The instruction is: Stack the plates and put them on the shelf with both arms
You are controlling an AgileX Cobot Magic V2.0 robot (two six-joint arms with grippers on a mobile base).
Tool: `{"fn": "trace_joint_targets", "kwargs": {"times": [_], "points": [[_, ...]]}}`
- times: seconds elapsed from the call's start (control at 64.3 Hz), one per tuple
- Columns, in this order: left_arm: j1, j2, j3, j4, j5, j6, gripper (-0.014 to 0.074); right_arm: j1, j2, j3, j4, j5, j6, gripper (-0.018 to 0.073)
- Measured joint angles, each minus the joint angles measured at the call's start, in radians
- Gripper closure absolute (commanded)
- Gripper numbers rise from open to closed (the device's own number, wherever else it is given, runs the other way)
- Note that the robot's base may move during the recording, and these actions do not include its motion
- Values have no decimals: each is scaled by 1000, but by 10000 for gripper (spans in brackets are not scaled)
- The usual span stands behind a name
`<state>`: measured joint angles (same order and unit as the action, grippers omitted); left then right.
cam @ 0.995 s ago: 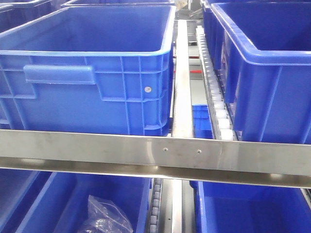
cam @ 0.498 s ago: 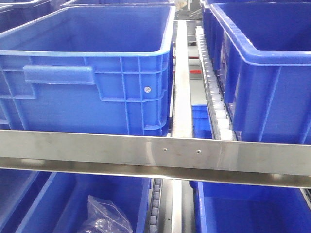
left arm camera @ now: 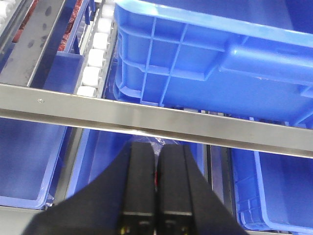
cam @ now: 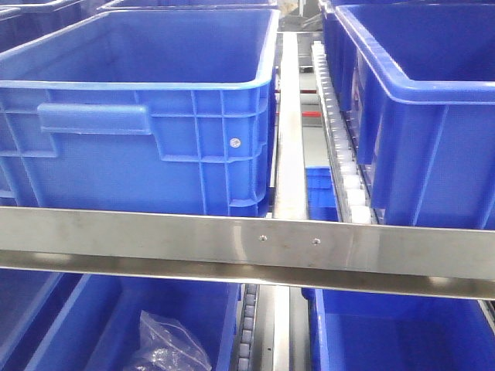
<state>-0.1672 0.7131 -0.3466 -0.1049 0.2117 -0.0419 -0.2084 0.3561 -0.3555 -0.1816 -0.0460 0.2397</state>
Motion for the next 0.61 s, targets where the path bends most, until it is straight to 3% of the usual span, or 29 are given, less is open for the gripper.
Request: {"fn": "trace_joint_targets", "kwargs": {"times": [0.311, 0.607], "points": [[0, 0, 0, 0, 0, 0, 514, 0, -84, 38, 0, 35, 6, 512], [0, 0, 0, 0, 0, 0, 514, 4, -356, 342, 68, 53, 28, 512]]}}
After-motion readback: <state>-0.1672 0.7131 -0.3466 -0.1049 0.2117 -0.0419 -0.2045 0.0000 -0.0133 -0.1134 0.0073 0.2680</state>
